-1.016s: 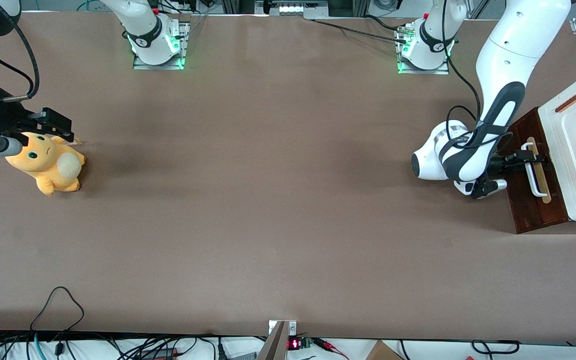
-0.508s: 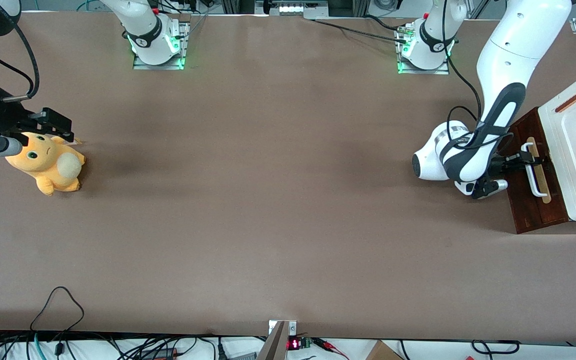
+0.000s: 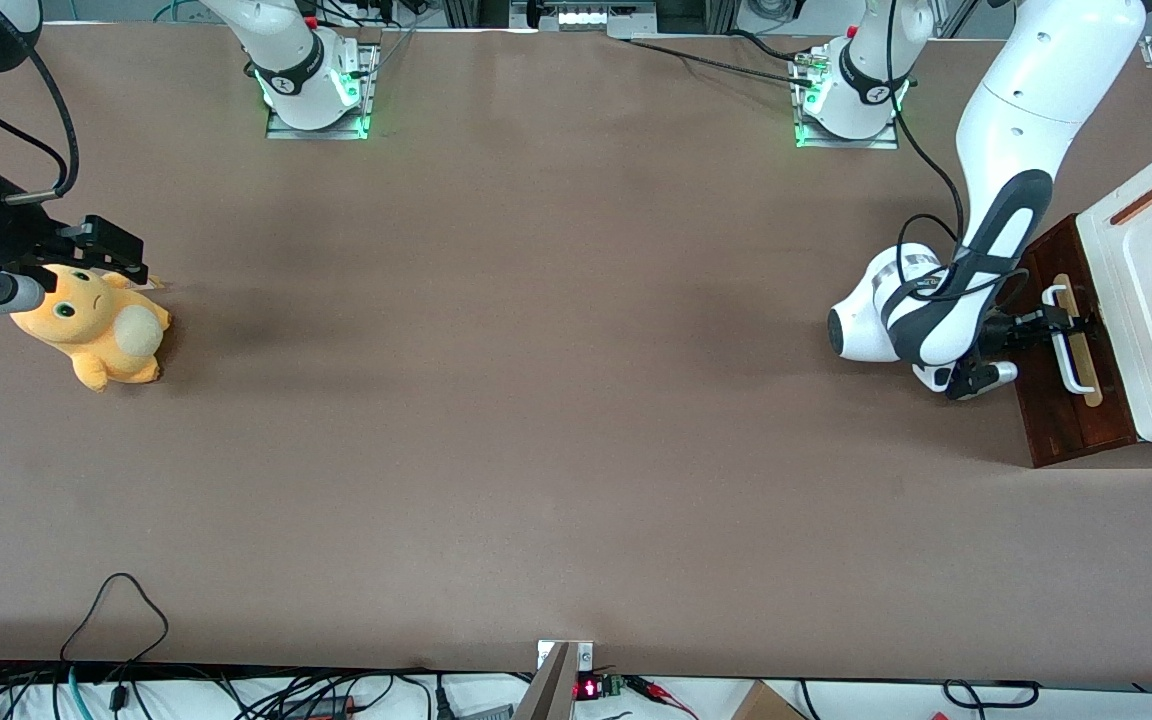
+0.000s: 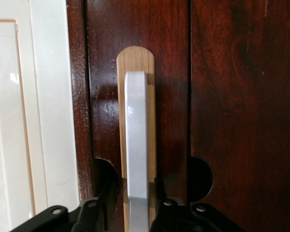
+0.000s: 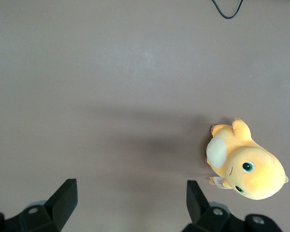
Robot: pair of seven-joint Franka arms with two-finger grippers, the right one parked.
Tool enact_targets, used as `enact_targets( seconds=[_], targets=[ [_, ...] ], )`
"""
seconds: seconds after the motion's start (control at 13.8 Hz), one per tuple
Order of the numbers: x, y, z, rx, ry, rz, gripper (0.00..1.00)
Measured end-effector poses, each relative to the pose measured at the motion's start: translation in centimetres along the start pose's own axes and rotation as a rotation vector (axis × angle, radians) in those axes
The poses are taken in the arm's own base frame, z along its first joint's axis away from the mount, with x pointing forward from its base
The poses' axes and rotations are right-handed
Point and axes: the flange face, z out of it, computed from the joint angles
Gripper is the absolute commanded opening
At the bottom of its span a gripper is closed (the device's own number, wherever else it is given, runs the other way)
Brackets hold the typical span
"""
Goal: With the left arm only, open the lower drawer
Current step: 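Pull the handle with the left gripper, sliding the drawer out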
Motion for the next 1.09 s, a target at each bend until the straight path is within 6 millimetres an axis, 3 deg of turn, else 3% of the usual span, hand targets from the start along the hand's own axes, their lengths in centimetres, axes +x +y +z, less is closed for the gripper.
enact_targets(
  seconds=[0.65, 1.09],
  targets=[
    [0.05, 0.23, -0.09, -0.004, 0.009, 0.002, 0.21],
    [0.11, 0.41, -0.10, -0.004, 0.010, 0.004, 0.00]
  ],
)
